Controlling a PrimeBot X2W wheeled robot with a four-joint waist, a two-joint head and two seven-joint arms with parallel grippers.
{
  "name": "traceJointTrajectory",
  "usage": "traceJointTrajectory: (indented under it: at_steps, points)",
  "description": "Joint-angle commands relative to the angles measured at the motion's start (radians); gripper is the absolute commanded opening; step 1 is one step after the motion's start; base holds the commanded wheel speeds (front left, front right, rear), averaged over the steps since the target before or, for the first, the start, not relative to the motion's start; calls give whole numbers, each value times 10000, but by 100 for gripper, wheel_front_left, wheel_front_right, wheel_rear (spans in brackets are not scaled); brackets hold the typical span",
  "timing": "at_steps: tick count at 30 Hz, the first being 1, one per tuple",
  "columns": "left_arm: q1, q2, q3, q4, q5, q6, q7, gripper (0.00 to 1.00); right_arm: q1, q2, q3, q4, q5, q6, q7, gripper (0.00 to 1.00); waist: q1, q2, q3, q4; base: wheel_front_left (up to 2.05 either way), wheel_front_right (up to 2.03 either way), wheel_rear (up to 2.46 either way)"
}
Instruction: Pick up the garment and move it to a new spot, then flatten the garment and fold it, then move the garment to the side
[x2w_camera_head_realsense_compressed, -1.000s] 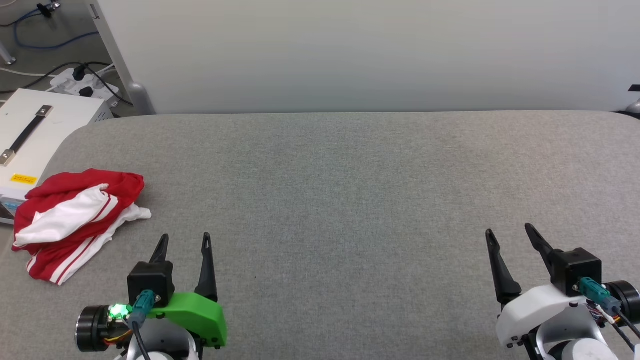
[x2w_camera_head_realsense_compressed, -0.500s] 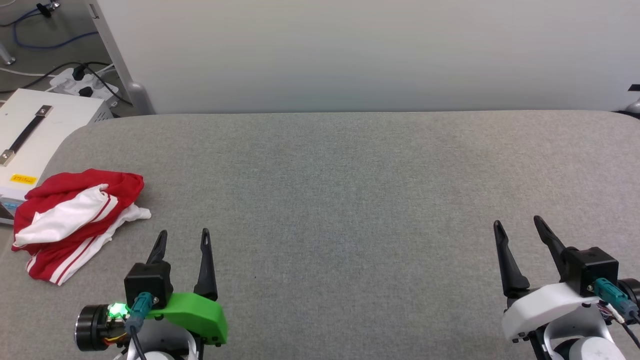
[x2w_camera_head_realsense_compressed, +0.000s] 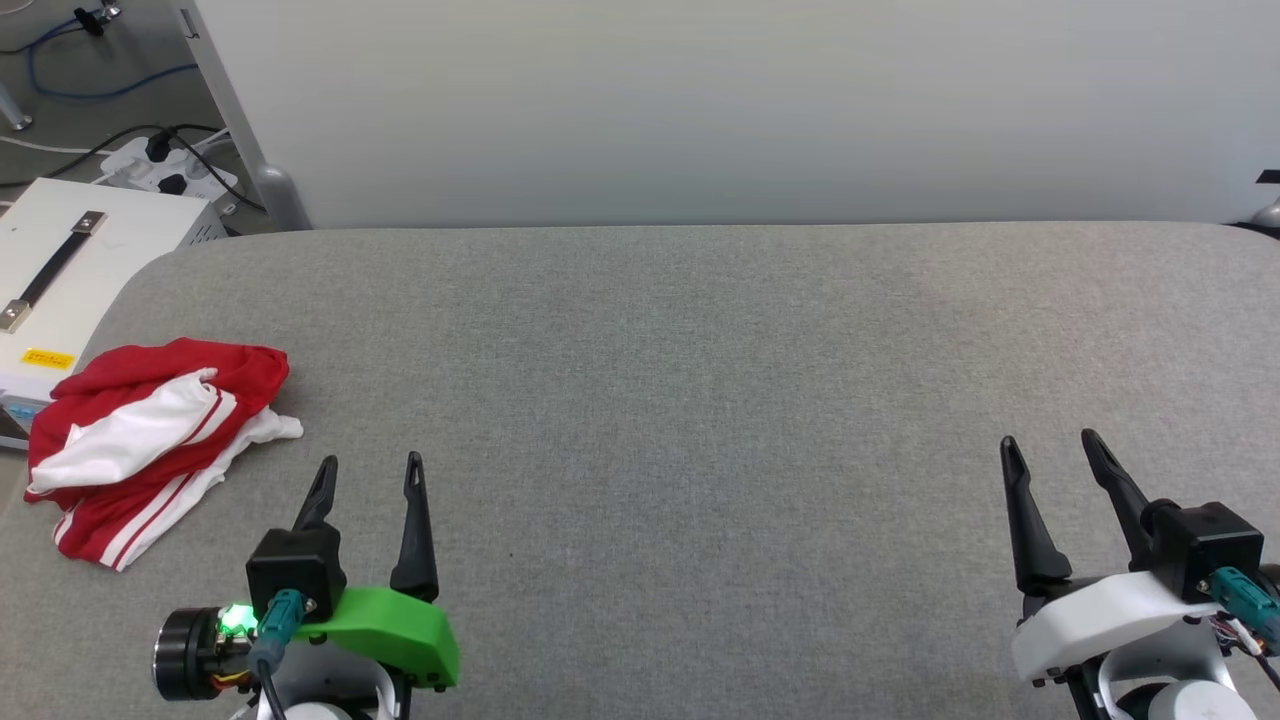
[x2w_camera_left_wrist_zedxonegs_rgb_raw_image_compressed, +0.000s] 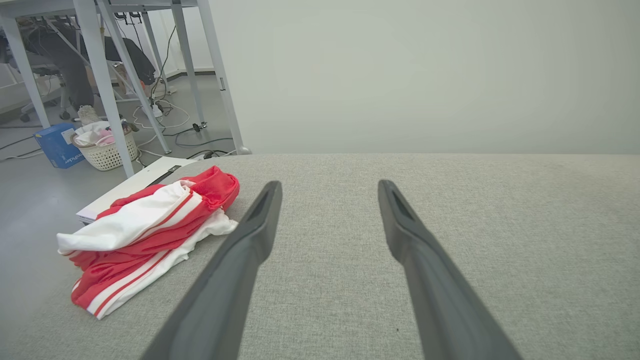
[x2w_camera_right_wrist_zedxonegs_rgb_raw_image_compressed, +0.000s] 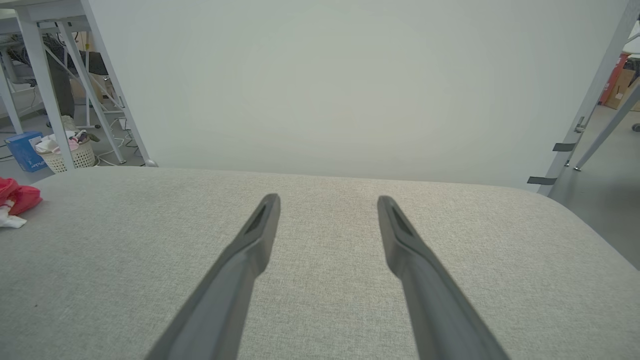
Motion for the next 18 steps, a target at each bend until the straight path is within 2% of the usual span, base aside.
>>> traceJointTrajectory:
  at_steps: [1, 18]
  points:
    - [28, -16, -18, -26, -107, 57, -123, 100, 105, 4, -32, -91, 130, -2, -113, 100, 0, 0, 1, -2, 0, 0, 0]
    - [78, -23, -113, 129, -348, 59, -477, 100, 293, 5, -119, -135, 457, -3, -462, 100, 0, 0, -18, -5, 0, 0, 0]
